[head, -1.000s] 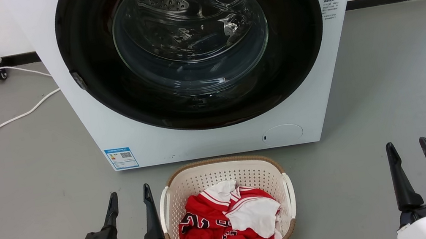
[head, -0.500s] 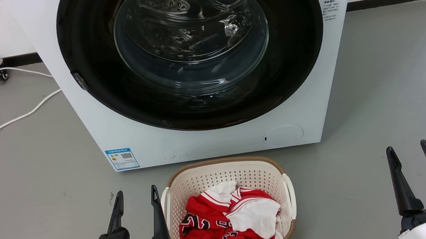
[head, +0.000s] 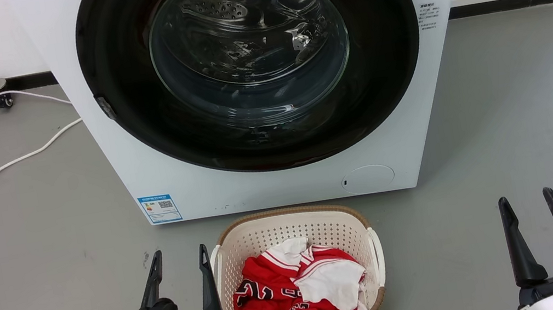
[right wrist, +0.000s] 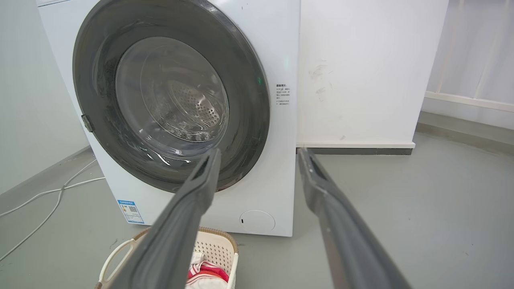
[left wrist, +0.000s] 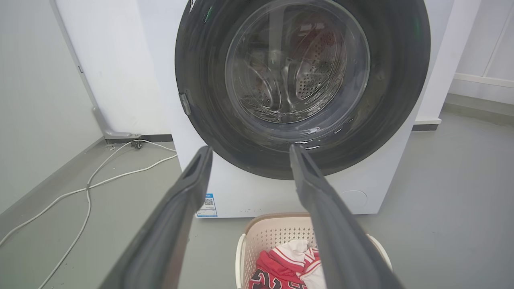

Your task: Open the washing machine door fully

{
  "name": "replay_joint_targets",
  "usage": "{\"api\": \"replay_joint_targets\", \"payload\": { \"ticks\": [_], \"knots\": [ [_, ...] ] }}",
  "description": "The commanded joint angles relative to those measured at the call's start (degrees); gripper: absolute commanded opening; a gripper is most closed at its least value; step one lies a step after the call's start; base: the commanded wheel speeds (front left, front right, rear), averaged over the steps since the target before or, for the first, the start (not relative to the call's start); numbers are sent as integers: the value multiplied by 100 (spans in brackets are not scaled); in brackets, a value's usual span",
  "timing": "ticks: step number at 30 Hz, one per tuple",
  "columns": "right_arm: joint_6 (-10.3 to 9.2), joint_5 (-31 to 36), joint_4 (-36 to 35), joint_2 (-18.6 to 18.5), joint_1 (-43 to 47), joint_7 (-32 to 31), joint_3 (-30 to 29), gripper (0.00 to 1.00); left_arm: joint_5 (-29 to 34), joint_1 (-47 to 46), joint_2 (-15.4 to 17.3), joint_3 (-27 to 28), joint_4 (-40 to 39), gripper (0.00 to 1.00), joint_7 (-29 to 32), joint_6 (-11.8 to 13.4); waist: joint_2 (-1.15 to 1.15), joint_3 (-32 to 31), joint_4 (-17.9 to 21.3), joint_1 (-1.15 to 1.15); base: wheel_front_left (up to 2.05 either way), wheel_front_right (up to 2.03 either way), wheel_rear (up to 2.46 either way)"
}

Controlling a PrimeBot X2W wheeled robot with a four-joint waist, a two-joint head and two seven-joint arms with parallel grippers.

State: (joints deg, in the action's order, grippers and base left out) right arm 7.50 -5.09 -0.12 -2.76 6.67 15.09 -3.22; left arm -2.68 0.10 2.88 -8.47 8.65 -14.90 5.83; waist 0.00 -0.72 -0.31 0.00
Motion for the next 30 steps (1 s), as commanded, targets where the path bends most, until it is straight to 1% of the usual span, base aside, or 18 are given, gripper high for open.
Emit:
{"api": "replay_joint_targets", "payload": {
  "ticks": [1,22,23,24,26,27,28,30],
  "knots": [
    [-2,-51,15,-21,35,12,2,100,14,56,2,18,10,100,-46,29,0,-3,2,0,0,0,0],
    [-2,-43,79,-20,44,12,25,100,10,67,1,-13,51,100,-46,95,0,20,-1,0,0,0,0],
    [-2,-42,81,-20,42,12,28,92,11,68,0,-12,53,100,-45,97,0,21,2,0,0,0,0],
    [-2,-54,86,-20,41,12,27,0,10,70,0,-6,55,100,-46,99,0,21,5,0,0,0,0],
    [-2,-82,92,-20,43,12,38,0,10,69,0,0,59,100,-45,100,0,19,11,0,0,0,0],
    [-2,-217,87,-20,39,12,48,0,9,69,1,6,59,100,-46,100,0,18,14,0,0,0,0],
    [-2,-464,101,-19,35,12,81,0,11,70,0,6,59,100,-46,99,0,18,18,0,0,0,0],
    [-2,-1236,123,-20,11,12,119,0,16,69,1,14,57,100,-45,96,0,20,31,0,0,0,0]
  ]
}}
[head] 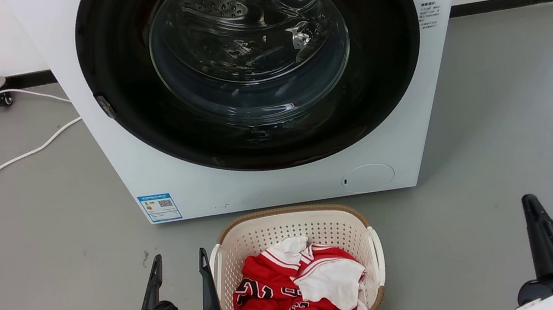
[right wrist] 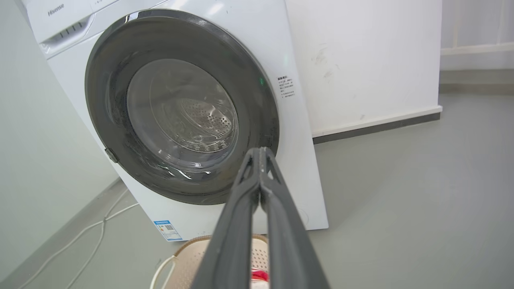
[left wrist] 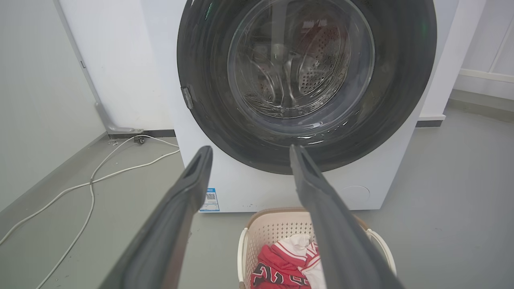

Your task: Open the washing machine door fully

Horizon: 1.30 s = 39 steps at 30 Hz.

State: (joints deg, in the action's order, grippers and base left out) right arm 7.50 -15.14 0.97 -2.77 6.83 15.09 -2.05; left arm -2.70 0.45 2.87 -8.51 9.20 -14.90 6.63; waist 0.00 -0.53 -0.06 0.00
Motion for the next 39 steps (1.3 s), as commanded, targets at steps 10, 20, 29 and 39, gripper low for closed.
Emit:
{"api": "replay_joint_targets", "payload": {
  "ticks": [10,20,29,39],
  "knots": [
    [-2,-5062,125,-8,-68,10,315,0,14,0,2,22,29,100,-45,-3,0,-6,36,0,0,0,0],
    [-2,-8462,-198,-20,-51,-139,628,0,37,-4,3,21,22,100,-45,17,0,-29,11,0,0,0,0],
    [-2,-9126,-472,-16,113,-1486,341,0,11,22,3,28,25,100,-40,43,0,-21,3,0,0,0,0],
    [-2,-8885,-411,-12,202,-1955,159,0,30,29,2,18,33,100,-40,79,0,-23,-6,0,0,0,0]
  ]
}}
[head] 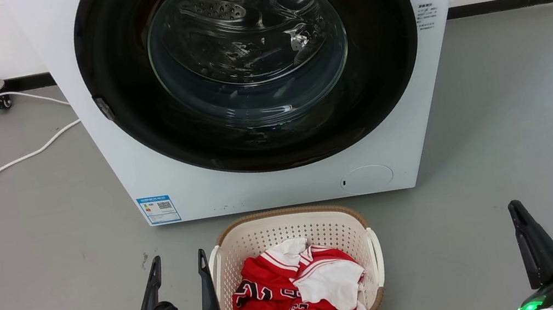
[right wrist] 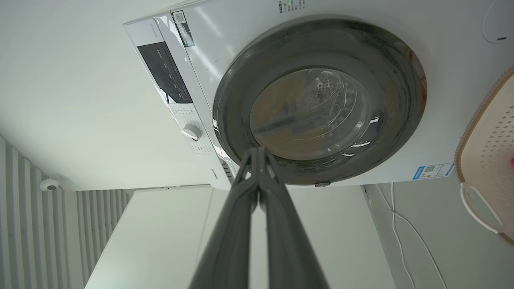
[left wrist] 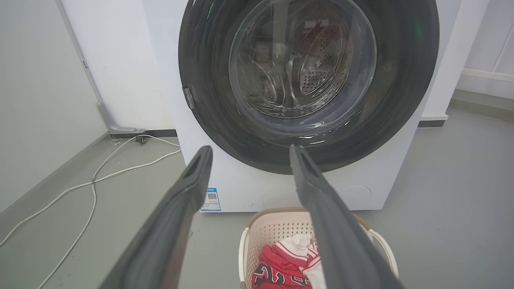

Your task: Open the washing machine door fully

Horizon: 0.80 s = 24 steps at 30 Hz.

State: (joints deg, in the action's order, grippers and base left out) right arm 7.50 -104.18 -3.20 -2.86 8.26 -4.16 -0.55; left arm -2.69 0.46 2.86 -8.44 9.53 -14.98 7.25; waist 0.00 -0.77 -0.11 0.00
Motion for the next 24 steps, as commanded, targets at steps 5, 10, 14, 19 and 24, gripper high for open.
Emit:
{"api": "replay_joint_targets", "payload": {
  "ticks": [5,10,14,19,24],
  "knots": [
    [-2,29,13,-3,45,8,54,0,44,21,4,2,-6,100,-32,19,0,6,4,0,0,0,0],
    [-2,95,61,-4,-13,137,13,0,53,-8,4,-11,-14,100,-32,22,0,38,-1,0,0,0,0],
    [-2,252,222,-5,-311,114,-257,0,38,-82,4,-45,-59,100,-32,50,0,135,-21,0,0,0,0],
    [-2,271,593,-99,-956,-2,-817,0,38,-219,4,-89,-129,100,-25,61,0,431,-55,0,0,0,0],
    [-2,385,1092,-403,-1881,-127,-1245,0,63,-531,4,-126,-216,100,-24,31,0,974,-130,0,0,0,0]
  ]
}}
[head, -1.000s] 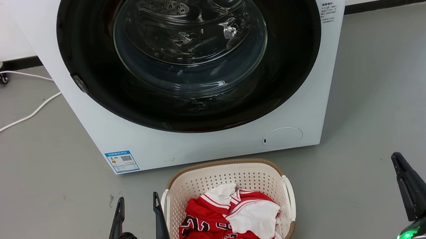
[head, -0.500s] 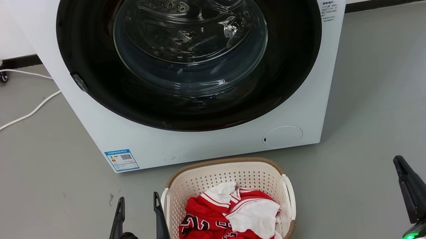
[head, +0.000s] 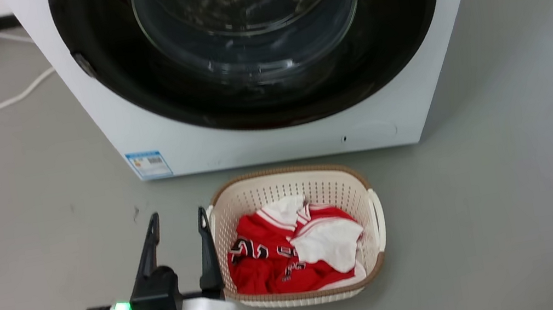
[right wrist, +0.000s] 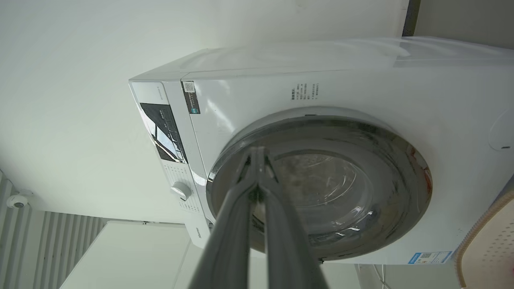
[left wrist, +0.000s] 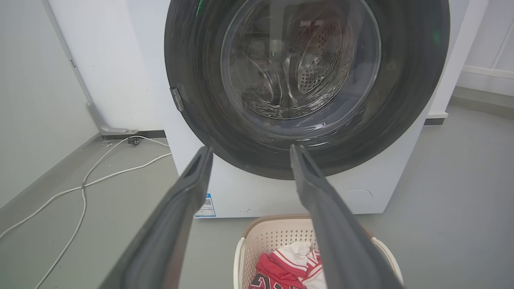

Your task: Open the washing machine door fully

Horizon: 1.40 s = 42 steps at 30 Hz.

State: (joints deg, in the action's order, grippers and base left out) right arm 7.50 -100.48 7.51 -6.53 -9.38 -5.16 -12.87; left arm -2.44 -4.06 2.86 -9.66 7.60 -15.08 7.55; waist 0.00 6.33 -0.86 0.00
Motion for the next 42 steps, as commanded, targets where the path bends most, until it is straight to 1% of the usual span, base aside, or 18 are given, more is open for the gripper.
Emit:
{"api": "replay_joint_targets", "payload": {
  "ticks": [1,4,8,14,20,25,30,34,39,42],
  "knots": [
    [-1,-2,121,-93,-325,-72,-78,0,38,-159,4,-8,-40,100,-14,-5,0,380,-67,0,0,0,0],
    [-2,-8,482,-298,-956,-207,-223,0,79,-393,3,-4,-112,100,-14,-27,0,765,-96,0,0,0,0],
    [-2,105,889,-580,-1819,-329,-304,0,168,-779,13,-46,-140,100,-14,-137,0,1265,-168,0,0,0,0],
    [-2,385,1410,-1021,-3102,-505,-175,0,201,-1337,13,-87,-233,100,-14,-213,0,1913,-307,0,0,0,0],
    [-2,574,1767,-1289,-4158,-757,91,0,120,-1638,7,-51,-395,100,-14,-136,0,2325,-410,0,0,0,0],
    [-2,782,2173,-1504,-4818,-987,354,0,67,-1744,4,-96,-501,100,-14,-83,0,2534,-524,0,0,0,0],
    [-2,940,2500,-1581,-5307,-1246,648,0,31,-1802,2,-120,-576,100,-14,-49,0,2681,-582,0,0,0,0],
    [-2,1046,2688,-1545,-5596,-1389,843,0,25,-1841,3,-155,-579,100,-14,-42,0,2760,-619,0,0,0,0],
    [-2,1100,2788,-1479,-5747,-1671,1069,0,-18,-1851,3,-198,-566,100,-14,0,0,2769,-659,0,0,0,0],
    [-1,1108,2765,-1431,-5674,-1844,1179,0,-20,-1823,2,-201,-546,100,-14,18,0,2723,-657,0,0,0,0]
  ]
}}
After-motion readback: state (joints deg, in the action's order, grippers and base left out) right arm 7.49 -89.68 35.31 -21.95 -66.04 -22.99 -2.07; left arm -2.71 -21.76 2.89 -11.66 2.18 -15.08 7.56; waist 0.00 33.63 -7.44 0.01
